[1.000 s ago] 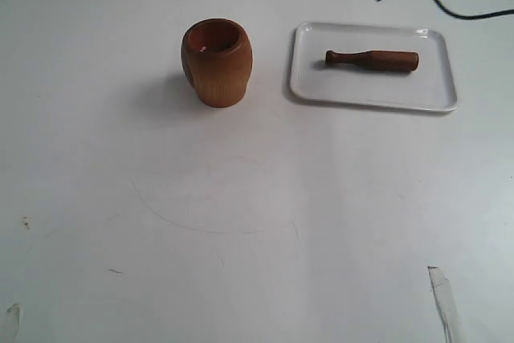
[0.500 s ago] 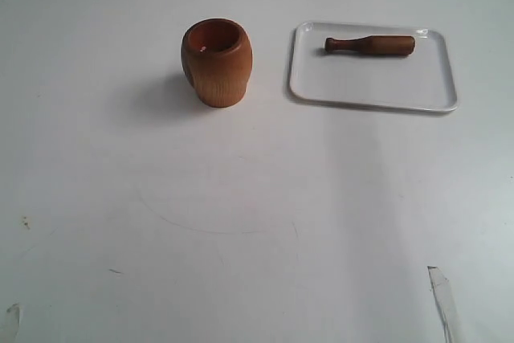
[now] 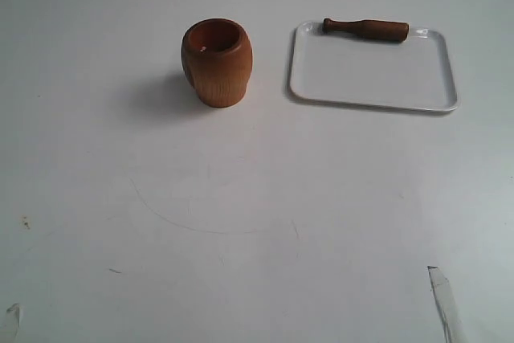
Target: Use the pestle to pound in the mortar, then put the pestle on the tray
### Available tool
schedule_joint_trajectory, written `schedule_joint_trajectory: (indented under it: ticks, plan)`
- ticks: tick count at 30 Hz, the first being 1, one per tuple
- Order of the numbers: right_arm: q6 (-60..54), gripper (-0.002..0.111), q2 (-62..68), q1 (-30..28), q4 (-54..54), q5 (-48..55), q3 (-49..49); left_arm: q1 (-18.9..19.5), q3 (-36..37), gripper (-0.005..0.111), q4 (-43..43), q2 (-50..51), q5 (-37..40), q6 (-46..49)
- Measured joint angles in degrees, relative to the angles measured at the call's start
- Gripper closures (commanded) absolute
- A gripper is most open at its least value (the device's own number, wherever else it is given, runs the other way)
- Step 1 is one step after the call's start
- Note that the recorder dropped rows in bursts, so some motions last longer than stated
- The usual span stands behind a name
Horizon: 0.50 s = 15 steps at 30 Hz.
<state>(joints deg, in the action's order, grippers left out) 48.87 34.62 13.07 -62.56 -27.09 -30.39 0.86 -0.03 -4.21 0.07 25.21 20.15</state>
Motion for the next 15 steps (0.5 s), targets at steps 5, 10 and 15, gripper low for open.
schedule_joint_trajectory:
  ticks: [5, 10, 15]
  plan:
    - [17.44, 0.108, -9.95, 0.0, -13.94, -2.88, 4.06, 0.0, 0.0, 0.107, 0.0, 0.0, 0.0, 0.0]
    - [31.31, 0.108, -15.68, 0.0, -33.18, -3.23, 5.13, 0.0, 0.0, 0.107, 0.0, 0.0, 0.0, 0.0]
    - [2.78, 0.108, -19.71, 0.11, -36.88, 5.0, 5.82, 0.0, 0.0, 0.107, 0.0, 0.0, 0.0, 0.0]
